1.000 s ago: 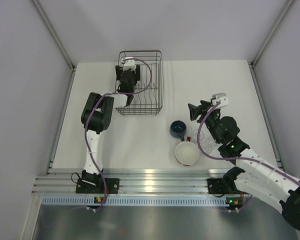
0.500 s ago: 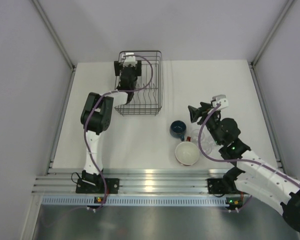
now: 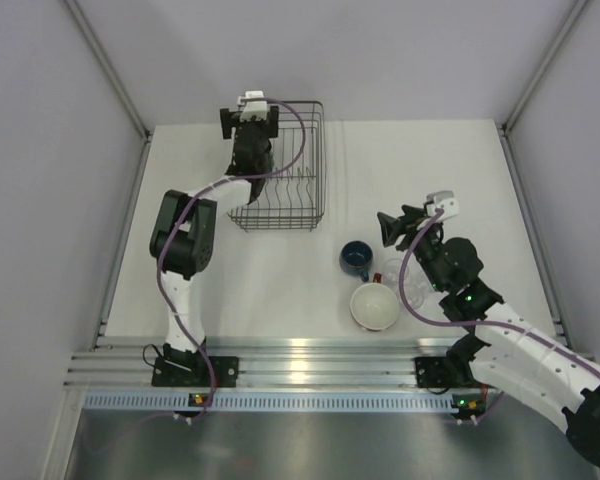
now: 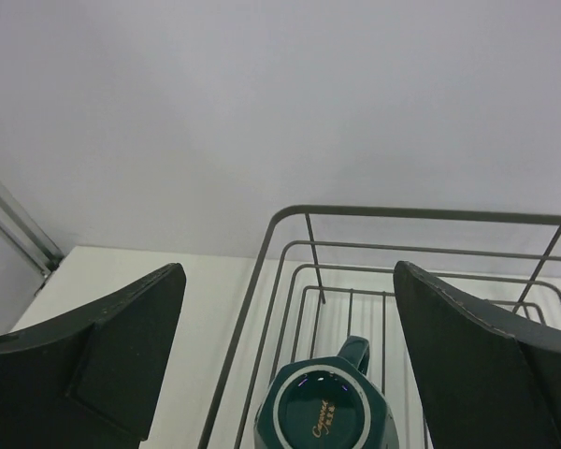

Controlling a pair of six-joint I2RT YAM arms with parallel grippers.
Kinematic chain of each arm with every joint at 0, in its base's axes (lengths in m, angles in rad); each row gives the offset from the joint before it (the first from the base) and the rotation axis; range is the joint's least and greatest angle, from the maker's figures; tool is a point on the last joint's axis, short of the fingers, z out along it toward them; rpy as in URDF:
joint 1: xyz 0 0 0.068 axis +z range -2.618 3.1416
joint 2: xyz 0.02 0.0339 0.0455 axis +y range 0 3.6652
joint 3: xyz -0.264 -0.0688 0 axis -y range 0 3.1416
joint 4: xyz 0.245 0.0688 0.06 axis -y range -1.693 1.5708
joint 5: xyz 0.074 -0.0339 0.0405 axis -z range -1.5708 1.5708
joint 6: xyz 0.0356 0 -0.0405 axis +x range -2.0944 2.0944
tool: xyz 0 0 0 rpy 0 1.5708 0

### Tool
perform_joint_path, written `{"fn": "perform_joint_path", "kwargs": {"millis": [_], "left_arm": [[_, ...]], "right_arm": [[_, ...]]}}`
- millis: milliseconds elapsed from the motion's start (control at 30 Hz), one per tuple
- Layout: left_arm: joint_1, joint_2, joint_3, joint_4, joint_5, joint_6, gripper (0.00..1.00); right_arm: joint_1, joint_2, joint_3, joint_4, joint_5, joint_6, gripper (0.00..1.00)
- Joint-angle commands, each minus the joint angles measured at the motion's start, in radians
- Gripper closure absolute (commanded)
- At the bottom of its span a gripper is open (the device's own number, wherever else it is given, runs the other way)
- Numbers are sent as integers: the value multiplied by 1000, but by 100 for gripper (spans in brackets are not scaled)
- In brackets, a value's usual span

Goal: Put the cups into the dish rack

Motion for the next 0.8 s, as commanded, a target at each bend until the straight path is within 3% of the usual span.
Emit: {"fn": "perform_joint_path", "kwargs": {"millis": [0,367,633,767], "left_arm": [[-12,-164,-44,74,-35,-22,1],[-64,-411,-194,71,-38,-97,1],[-89,-584,-403,-19,-7,-301,1],[-103,-629,-420,-125,34,-355,1]], "right_arm": [[15,-14,16,-16,-7,0,39],[16,-5,46,-127,-17,-4,38],[15,21,94,-217,-25,2,38],[16,56,138,-295,-49,5,38]]}}
